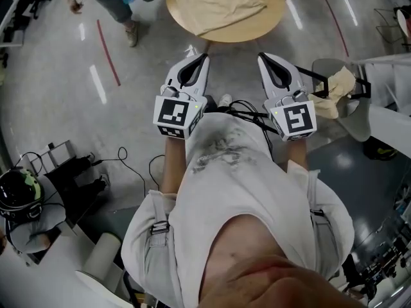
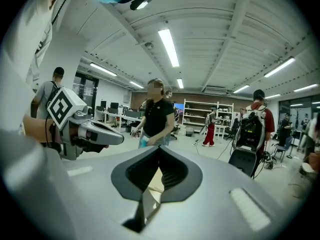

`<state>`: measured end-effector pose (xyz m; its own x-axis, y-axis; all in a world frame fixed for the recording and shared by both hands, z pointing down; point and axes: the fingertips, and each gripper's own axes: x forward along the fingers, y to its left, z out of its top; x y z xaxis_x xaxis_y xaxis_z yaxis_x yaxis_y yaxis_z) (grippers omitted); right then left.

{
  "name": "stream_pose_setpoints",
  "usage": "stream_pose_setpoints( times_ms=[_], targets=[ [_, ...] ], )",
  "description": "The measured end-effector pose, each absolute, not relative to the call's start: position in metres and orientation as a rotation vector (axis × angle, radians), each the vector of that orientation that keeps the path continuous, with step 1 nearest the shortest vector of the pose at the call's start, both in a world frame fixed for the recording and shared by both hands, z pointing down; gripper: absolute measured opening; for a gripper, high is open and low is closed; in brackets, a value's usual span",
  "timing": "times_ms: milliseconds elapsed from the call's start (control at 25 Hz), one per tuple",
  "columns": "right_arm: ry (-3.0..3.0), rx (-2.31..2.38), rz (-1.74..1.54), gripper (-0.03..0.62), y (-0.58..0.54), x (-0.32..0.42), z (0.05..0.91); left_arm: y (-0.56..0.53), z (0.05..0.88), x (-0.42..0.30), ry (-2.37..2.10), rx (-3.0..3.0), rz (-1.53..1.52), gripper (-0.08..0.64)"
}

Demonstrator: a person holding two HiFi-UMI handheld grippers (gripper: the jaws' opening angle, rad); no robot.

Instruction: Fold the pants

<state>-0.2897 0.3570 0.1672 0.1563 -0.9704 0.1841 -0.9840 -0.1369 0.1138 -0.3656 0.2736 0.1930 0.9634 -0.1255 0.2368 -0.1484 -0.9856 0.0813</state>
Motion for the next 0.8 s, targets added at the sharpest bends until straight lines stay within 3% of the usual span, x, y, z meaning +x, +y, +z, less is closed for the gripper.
stream_pose_setpoints(
  times_ms=[800],
  targets=[
    [-1.922, 2.181, 0.128, 0.006, 0.299, -0.189, 0.183, 0.214, 0.224, -0.272, -0.253, 2.986, 0.401, 0.008]
  ],
)
